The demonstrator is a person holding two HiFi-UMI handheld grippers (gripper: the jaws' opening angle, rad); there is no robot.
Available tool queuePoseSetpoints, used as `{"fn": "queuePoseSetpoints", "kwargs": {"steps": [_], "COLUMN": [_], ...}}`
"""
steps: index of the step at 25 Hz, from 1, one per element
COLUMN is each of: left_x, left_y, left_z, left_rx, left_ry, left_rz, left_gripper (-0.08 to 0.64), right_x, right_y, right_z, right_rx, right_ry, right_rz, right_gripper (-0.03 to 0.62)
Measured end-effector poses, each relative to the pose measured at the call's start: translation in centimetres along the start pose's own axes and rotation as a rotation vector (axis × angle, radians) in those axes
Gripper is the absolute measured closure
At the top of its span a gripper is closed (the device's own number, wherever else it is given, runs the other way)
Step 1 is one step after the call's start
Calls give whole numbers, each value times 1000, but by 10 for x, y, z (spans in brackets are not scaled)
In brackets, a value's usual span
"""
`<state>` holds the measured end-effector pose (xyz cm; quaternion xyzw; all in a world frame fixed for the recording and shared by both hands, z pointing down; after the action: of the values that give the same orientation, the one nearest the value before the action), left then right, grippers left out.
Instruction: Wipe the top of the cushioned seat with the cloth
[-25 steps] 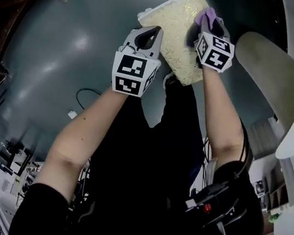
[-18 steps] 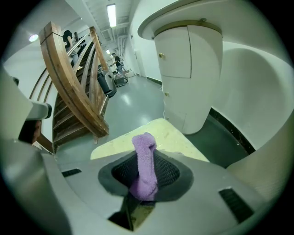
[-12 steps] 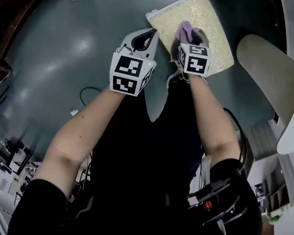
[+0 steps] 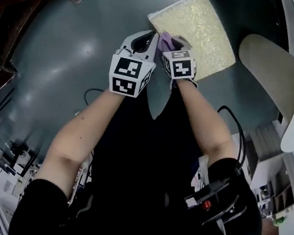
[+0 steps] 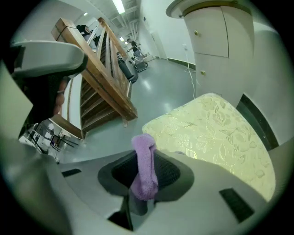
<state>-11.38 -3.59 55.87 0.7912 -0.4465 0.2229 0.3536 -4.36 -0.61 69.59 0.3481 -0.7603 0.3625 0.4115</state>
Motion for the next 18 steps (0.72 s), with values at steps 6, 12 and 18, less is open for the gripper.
{"fn": "queuePoseSetpoints", "kwargs": {"steps": [6,12,18], "left_x": [1,23,48], "left_y": [-15,-59,-104], "left_z": [4,21,35], "left_rx": [0,-3,56], "left_ry": [13,6,-1], "left_rz": [-3,-48,-131], "left_gripper": [557,557,557], "right_x": [-39,-90,-114], "right_y": [-15,-80,-154], "right_z": [26,54,58], "right_rx": [14,61,116], "right_ry": [-88,-184,-212], "right_rz": [14,-49,-143], "right_gripper": [491,491,492]}}
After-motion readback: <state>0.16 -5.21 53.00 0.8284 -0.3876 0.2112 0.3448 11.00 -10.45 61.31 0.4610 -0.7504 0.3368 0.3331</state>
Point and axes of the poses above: the fingertips, and each gripper's own axes: x forward along the fingers, y to its left, z out of its top, the point moved 3 cm from there along -x, backward along the fingers, and after that the axes turned 6 degrees about -z, right-handed, at the moved point
